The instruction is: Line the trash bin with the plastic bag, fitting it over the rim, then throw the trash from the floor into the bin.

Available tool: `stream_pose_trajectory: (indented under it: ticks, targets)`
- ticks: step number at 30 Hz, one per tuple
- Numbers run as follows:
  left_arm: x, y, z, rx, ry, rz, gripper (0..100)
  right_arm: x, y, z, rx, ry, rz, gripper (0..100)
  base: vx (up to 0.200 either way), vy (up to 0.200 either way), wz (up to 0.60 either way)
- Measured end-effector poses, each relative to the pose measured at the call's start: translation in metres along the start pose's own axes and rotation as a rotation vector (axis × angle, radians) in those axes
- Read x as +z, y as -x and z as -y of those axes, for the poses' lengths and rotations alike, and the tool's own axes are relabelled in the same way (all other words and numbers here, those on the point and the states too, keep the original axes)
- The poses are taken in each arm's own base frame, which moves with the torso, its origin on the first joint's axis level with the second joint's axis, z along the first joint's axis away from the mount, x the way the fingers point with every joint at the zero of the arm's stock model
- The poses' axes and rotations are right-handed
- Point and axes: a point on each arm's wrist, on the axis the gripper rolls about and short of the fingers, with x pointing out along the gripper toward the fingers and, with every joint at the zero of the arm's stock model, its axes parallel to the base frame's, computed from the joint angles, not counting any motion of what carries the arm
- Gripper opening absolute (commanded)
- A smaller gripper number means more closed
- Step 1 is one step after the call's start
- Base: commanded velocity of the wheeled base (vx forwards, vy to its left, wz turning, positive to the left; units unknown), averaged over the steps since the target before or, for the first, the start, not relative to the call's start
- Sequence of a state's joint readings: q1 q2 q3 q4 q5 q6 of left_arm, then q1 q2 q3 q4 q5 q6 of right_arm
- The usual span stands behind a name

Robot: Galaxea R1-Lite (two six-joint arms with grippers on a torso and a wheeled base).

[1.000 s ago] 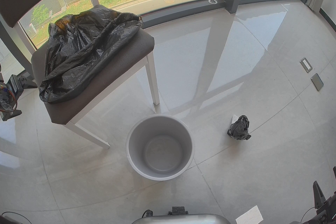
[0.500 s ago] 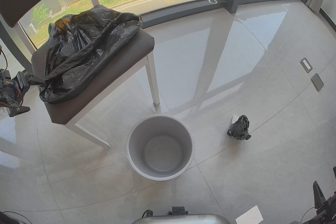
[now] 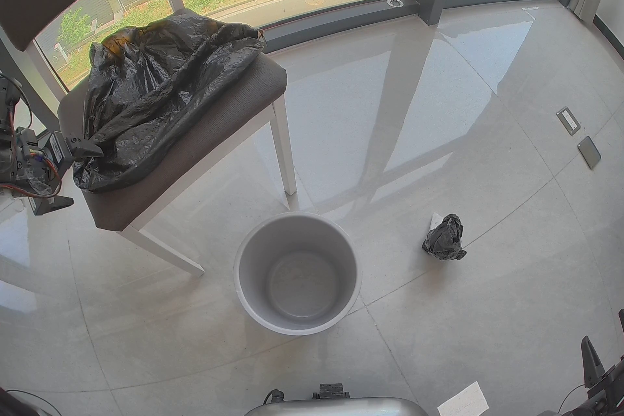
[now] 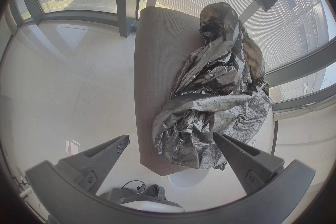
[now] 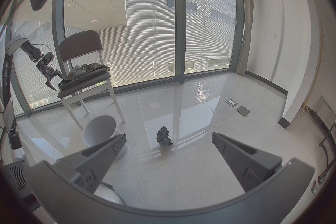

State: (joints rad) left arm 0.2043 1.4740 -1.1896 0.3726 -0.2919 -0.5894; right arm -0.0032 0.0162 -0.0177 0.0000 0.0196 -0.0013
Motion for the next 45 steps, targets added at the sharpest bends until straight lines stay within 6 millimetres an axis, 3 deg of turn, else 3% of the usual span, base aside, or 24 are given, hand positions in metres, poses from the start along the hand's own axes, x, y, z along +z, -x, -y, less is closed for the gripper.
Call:
stream_pose_trajectory:
  ticks: [36, 37, 45]
  targets:
    - [0.003, -0.018, -0.001, 0.022, -0.017, 0.019, 100, 0.000, 0.000, 0.000, 0.000, 0.000, 0.000, 100, 0.000, 0.000, 0.00]
    - [0.003, -0.018, -0.001, 0.023, -0.017, 0.018, 0, 0.000, 0.000, 0.000, 0.000, 0.000, 0.000, 100, 0.000, 0.000, 0.00]
    - [0.001, -0.018, -0.002, 0.026, -0.016, 0.015, 0, 0.000, 0.000, 0.000, 0.000, 0.000, 0.000, 100, 0.000, 0.000, 0.00]
